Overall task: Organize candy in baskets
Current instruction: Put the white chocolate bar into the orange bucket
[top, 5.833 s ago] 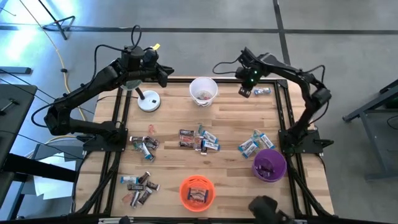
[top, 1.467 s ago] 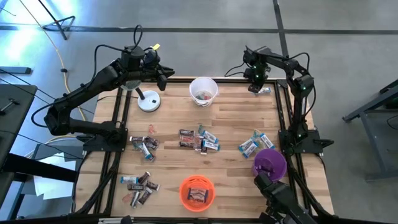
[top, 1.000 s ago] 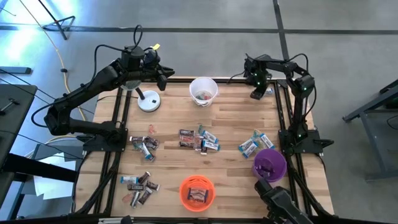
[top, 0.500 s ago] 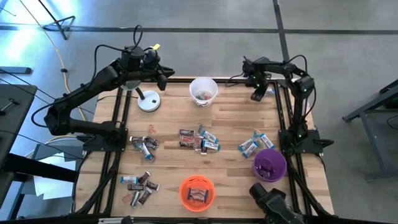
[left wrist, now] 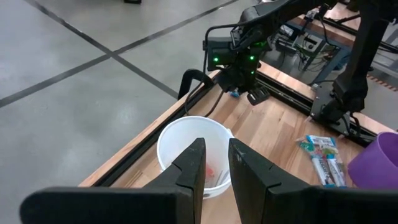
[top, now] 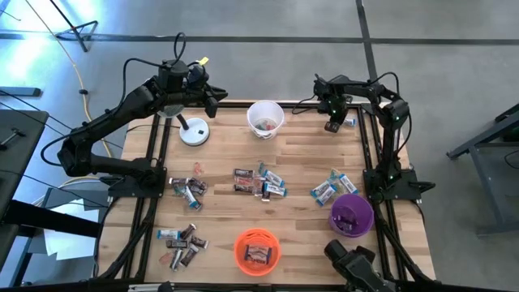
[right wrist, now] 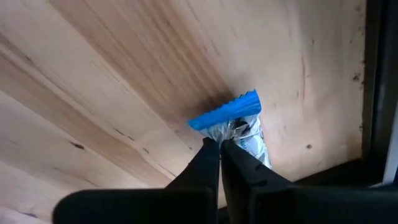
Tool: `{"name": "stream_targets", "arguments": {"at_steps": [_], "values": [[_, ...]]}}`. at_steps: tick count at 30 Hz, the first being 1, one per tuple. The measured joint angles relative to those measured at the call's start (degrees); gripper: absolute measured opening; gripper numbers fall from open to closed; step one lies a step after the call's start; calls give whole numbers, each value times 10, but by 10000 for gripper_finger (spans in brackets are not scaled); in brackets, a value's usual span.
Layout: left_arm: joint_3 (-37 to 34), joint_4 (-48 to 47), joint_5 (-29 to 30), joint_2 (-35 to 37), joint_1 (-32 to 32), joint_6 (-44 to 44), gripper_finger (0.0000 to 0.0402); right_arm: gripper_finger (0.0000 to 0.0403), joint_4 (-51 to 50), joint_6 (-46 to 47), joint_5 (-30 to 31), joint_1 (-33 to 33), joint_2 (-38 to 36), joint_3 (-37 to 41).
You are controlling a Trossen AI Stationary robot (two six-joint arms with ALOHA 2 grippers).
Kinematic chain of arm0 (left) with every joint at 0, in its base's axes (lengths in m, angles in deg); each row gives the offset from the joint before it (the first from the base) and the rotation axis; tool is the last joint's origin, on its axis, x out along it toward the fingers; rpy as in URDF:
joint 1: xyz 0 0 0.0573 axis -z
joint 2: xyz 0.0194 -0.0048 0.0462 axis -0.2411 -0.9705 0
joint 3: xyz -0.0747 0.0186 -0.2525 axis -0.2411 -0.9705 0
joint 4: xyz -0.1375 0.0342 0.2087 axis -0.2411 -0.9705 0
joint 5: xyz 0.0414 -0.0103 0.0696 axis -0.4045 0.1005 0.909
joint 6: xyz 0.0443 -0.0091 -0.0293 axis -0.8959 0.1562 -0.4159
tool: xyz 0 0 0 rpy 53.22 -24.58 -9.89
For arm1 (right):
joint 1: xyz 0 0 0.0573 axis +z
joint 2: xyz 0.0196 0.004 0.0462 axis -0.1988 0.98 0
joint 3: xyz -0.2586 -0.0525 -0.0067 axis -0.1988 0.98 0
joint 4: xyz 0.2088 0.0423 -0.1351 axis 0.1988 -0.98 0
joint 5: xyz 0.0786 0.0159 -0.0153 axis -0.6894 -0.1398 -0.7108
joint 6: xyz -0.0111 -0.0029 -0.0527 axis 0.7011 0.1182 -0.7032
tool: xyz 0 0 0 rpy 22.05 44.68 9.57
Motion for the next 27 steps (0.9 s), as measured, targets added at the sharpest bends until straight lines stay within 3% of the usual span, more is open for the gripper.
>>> {"name": "stream_targets", "arguments": {"at_steps": [27], "values": [[0,3,0,0,0,16,55,1,-77,59,-62,0,-53,-48]]}}
